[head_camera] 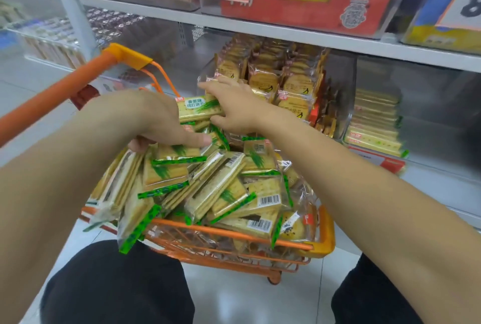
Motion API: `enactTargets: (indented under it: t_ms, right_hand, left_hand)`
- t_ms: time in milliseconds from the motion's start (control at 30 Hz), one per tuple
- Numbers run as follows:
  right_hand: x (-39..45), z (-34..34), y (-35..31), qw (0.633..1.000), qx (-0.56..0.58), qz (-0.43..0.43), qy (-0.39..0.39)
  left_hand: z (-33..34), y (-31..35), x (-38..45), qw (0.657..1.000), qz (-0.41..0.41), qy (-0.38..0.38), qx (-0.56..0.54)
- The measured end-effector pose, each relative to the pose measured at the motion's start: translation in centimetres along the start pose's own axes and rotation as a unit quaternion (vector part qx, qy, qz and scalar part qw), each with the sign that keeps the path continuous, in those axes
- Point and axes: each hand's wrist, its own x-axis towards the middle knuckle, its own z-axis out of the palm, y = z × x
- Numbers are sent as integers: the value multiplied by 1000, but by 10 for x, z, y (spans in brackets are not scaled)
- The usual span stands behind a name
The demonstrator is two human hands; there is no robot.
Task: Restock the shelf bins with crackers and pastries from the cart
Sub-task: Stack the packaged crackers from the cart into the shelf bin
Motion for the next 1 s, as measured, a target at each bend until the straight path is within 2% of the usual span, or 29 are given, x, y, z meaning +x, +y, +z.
enactTargets:
  t_ms: [133, 233, 367, 433, 500, 533, 600, 633, 700, 733, 767, 867, 1000]
  right_hand:
    - [-1, 1, -2, 1000, 2, 2, 17]
    - [-12, -2, 2, 998, 22, 22, 57]
    - [-37, -20, 11, 975, 158, 102, 119]
    - [-52, -29, 18, 930, 312, 159, 115]
    - [-71, -38, 24, 837, 514, 170, 77]
    - [-82, -42, 26, 796, 581, 157, 55]
    - [-101, -45, 32, 763, 631, 135, 29]
    - [-109, -44, 35, 752, 646, 128, 26]
    - [-123, -44, 42, 714, 688, 127, 32]
    - [-129, -43, 45, 699, 703, 126, 33]
    - [-135, -42, 48, 699, 702, 133, 35]
    - [-153, -40, 62, 738, 645, 187, 67]
    - [-173, -41, 80, 787, 550, 250, 124]
  left_hand:
    - [7, 14, 2, 999, -17, -6, -39]
    - [6, 19, 1, 999, -15, 29, -35]
    - [-1, 24, -10, 996, -16, 90, -24]
    - [-6, 27, -18, 988, -5, 128, -87]
    - [-8, 34, -24, 967, 17, 165, -196]
    - [-7, 39, -24, 950, 26, 177, -255]
    - [-4, 56, -23, 892, 69, 151, -420]
    - [0, 67, -18, 836, 100, 103, -530]
    - [10, 90, -9, 699, 138, -16, -701]
    - [13, 102, -4, 662, 135, -48, -736]
    - [15, 112, 0, 647, 120, -58, -751]
    - [15, 143, -1, 628, 88, -51, -772]
    - [10, 185, -10, 606, 137, -51, -782]
